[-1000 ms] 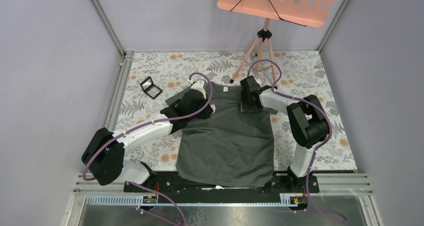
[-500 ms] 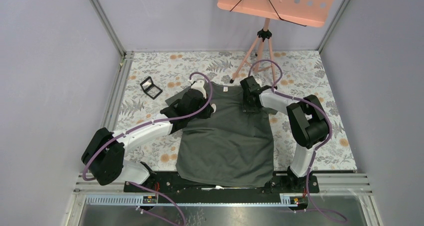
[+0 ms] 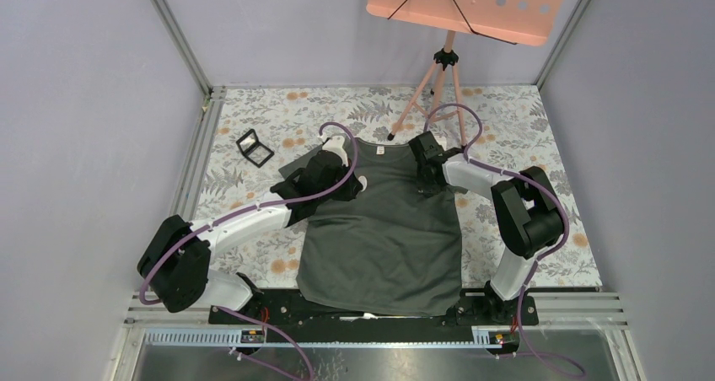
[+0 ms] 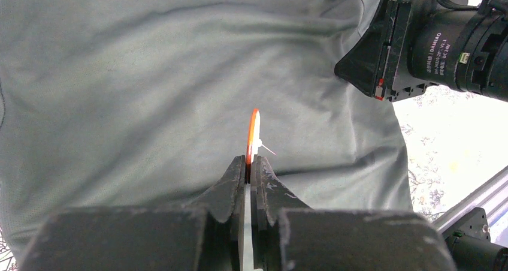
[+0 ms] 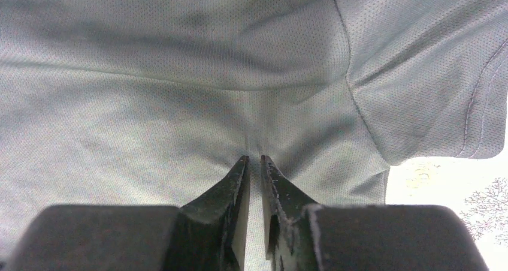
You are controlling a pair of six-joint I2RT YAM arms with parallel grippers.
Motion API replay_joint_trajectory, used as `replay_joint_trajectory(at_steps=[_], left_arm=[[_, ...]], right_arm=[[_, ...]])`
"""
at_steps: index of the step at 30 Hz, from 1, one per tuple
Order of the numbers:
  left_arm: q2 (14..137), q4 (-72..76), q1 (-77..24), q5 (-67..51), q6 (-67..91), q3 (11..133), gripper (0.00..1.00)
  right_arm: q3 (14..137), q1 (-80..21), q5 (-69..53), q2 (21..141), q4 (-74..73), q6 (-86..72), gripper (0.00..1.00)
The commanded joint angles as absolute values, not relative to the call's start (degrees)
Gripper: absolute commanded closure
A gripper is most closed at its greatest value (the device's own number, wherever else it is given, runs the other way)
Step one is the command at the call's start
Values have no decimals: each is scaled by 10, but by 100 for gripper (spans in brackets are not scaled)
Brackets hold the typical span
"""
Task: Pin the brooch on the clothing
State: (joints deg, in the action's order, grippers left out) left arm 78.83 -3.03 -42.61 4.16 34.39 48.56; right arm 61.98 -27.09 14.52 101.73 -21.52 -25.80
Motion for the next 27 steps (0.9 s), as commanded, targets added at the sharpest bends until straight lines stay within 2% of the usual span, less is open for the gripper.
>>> replay_joint_trajectory(at_steps=[1,3,9,15,27], left_arm=[[789,-2,-424,29,351,482,100],[792,-2,-424,28,352,482,100],[796,-3,-425,24,353,480,100],[795,13,-425,22,352,476,100],[799,16,-424,17,355,475,100]], right_arm=[[620,-270,156,1010,-206,-259,82],[623,-270,151,1013,-203,-256,81],[641,-270,150,1015,-199,-236,65],[670,-269,148,1036,-212,-222,58],[683,-269,128,1080,-211,-224,58]])
